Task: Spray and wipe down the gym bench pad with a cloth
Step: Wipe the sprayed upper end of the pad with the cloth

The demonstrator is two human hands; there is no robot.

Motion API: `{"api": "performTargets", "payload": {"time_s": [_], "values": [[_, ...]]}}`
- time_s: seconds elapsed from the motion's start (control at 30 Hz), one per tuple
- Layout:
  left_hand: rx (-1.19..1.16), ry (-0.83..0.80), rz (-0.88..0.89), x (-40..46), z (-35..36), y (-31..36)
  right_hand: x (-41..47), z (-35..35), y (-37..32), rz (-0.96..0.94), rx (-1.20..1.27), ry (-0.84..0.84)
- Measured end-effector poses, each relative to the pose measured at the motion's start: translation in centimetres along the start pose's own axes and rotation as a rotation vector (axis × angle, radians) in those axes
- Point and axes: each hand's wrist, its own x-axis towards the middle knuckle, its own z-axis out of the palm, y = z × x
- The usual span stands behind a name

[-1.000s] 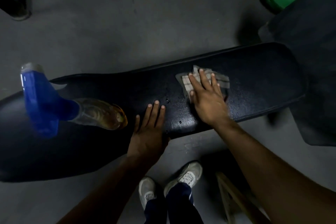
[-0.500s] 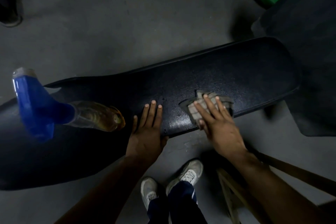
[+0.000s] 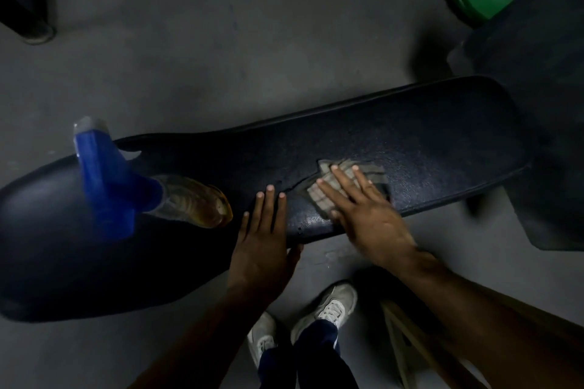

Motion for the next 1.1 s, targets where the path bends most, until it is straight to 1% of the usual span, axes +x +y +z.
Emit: {"api": "performTargets", "payload": {"time_s": [0.07,0.17,0.23,0.27,0.37,0.47,0.57,0.63,0.7,0.77,0.83,0.9,0.93,1.0,1.1], "values": [[-0.010,0.013,0.017,0.0,0.1,-0.4,1.8,-1.0,1.4,0.052,0.003,0.044],[-0.049,0.023,0.026,0.1,0.2,-0.5,7.2,-2.2,2.8,0.179,0.063,0.081],[-0.083,0.031,0.034,0.1,0.1,-0.5,11.1,-2.8,2.4,0.227,0.092,0.092],[-0.095,0.032,0.037,0.0,0.1,-0.6,12.5,-3.1,1.6,0.222,0.087,0.092],[-0.103,0.047,0.045,-0.2,0.1,-0.8,14.0,-3.0,-1.9,0.113,0.078,0.049],[-0.121,0.055,0.031,-0.3,0.2,-0.6,11.9,-1.8,-3.9,-0.060,0.011,0.038],[-0.136,0.056,0.009,-0.6,0.4,-0.3,8.6,-0.5,-2.7,-0.247,-0.075,-0.036],[-0.136,0.033,-0.002,-1.1,0.4,-0.4,6.8,-0.4,-1.3,-0.317,-0.116,-0.093],[-0.128,0.013,-0.013,-1.6,0.3,-0.5,6.1,-0.8,-0.3,-0.283,-0.114,-0.104],[-0.126,0.003,-0.018,-1.9,0.3,-0.6,6.4,-0.9,-0.5,-0.184,-0.082,-0.059],[-0.158,0.017,-0.020,-2.1,0.3,-0.4,7.0,-0.7,-1.8,-0.088,-0.036,0.003],[-0.238,0.051,-0.039,-2.0,0.1,-0.1,7.4,-0.1,-3.7,-0.047,-0.027,0.034],[-0.275,0.073,-0.049,-1.9,0.0,0.0,7.2,0.4,-4.4,-0.071,-0.043,0.041],[-0.303,0.107,-0.048,-1.7,-0.2,0.2,6.1,1.5,-5.2,-0.188,-0.075,0.040],[-0.287,0.089,-0.028,-1.6,-0.5,0.1,3.1,3.0,-4.9,-0.339,-0.120,-0.013]]}}
